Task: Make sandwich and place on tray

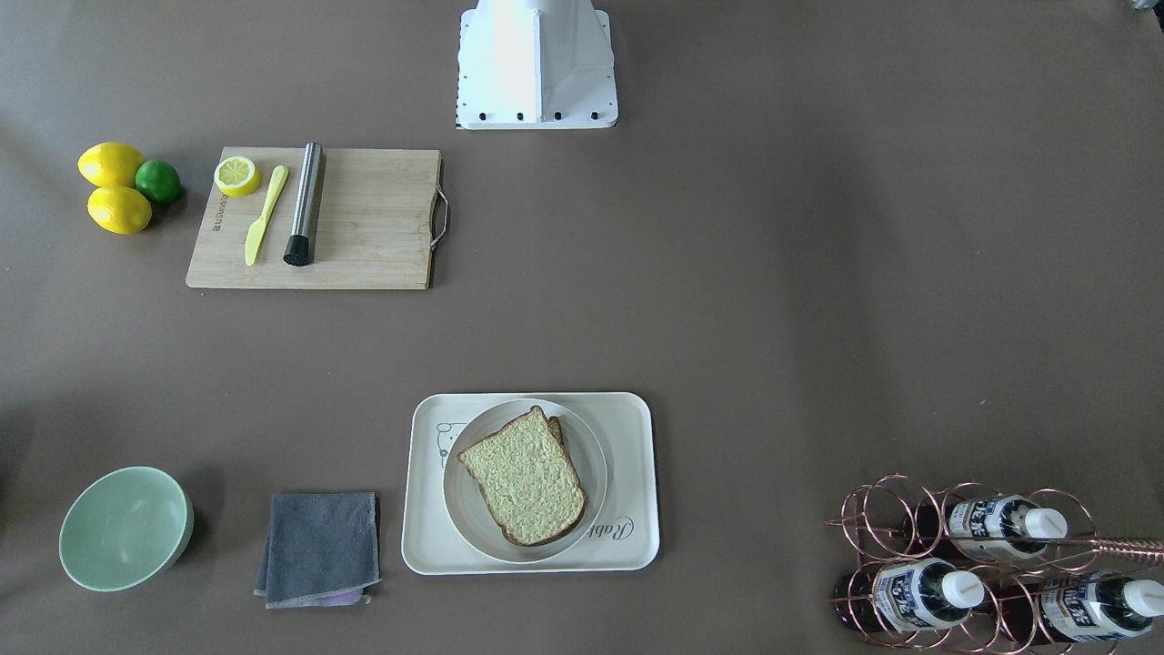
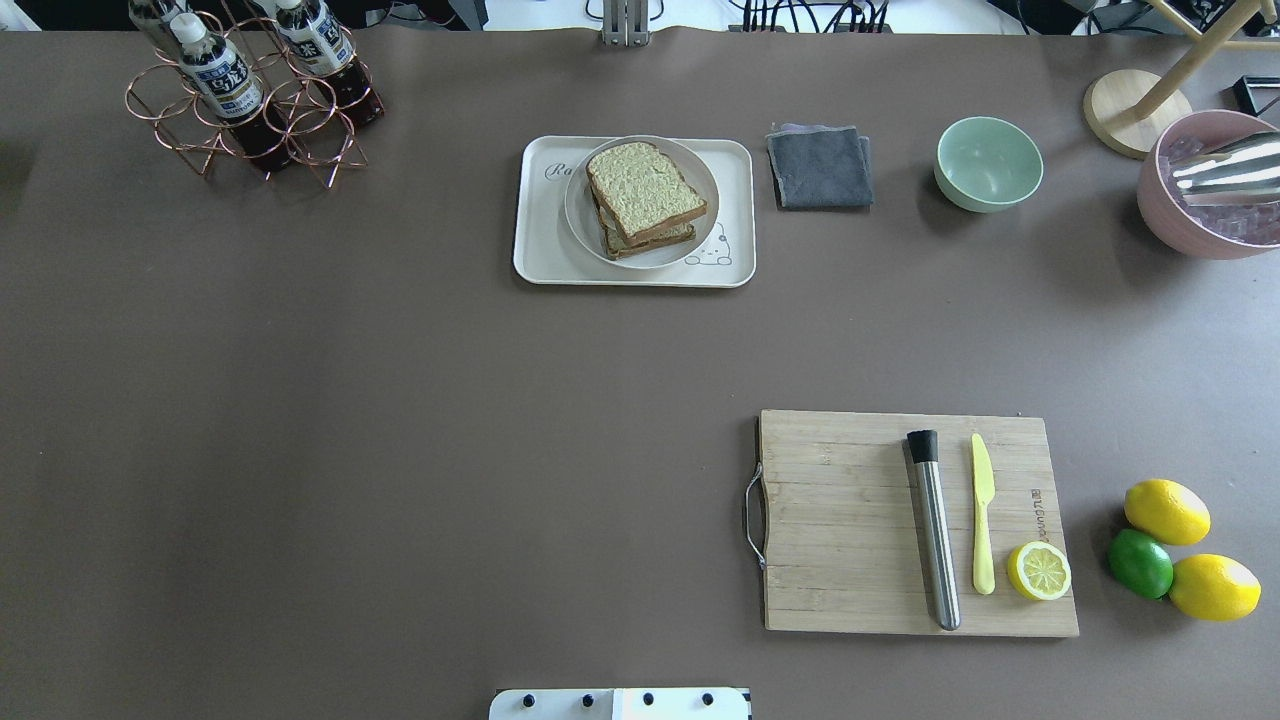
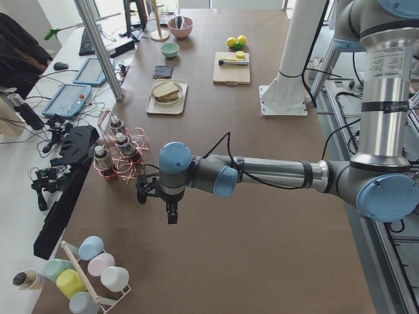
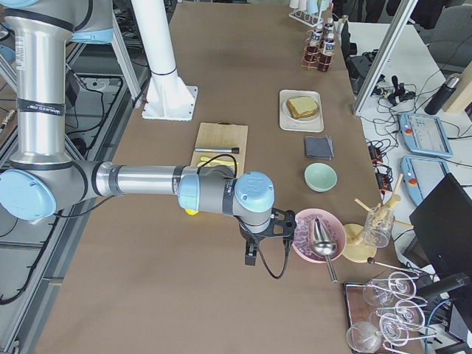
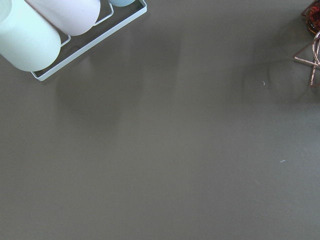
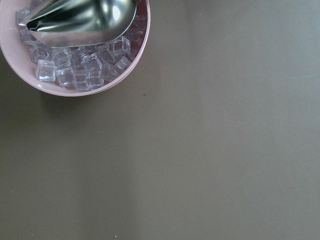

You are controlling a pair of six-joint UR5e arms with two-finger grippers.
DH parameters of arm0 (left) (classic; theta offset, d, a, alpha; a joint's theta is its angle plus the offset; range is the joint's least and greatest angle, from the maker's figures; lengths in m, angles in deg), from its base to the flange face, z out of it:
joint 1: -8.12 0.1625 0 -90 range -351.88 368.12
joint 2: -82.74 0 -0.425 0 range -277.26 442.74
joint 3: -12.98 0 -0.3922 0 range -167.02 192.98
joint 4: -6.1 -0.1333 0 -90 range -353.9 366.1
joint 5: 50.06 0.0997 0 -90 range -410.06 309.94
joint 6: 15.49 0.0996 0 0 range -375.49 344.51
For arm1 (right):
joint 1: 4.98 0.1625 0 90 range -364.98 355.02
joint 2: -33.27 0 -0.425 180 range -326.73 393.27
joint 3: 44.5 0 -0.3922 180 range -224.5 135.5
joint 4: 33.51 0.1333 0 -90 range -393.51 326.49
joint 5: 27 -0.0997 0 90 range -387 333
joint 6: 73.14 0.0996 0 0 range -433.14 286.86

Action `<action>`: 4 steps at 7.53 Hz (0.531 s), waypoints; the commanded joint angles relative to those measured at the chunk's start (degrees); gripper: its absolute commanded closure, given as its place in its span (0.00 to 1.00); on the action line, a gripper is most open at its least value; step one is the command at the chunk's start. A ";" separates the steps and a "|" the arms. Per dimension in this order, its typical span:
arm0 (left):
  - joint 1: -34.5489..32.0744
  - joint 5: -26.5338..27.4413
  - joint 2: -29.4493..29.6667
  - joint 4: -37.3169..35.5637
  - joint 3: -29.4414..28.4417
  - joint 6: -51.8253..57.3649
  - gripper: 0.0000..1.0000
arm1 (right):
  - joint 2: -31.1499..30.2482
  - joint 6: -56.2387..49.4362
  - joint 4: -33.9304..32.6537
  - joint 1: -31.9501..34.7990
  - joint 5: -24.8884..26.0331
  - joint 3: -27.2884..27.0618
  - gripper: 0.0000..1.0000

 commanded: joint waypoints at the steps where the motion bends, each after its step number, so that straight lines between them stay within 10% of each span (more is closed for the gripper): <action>1: -0.73 0.16 -0.04 0.00 -0.21 -0.07 0.02 | 0.13 0.06 -0.04 0.00 0.00 -0.01 0.00; 4: -0.65 0.07 0.13 0.00 -1.09 0.02 0.02 | 0.39 0.06 0.05 0.00 0.17 -0.09 0.00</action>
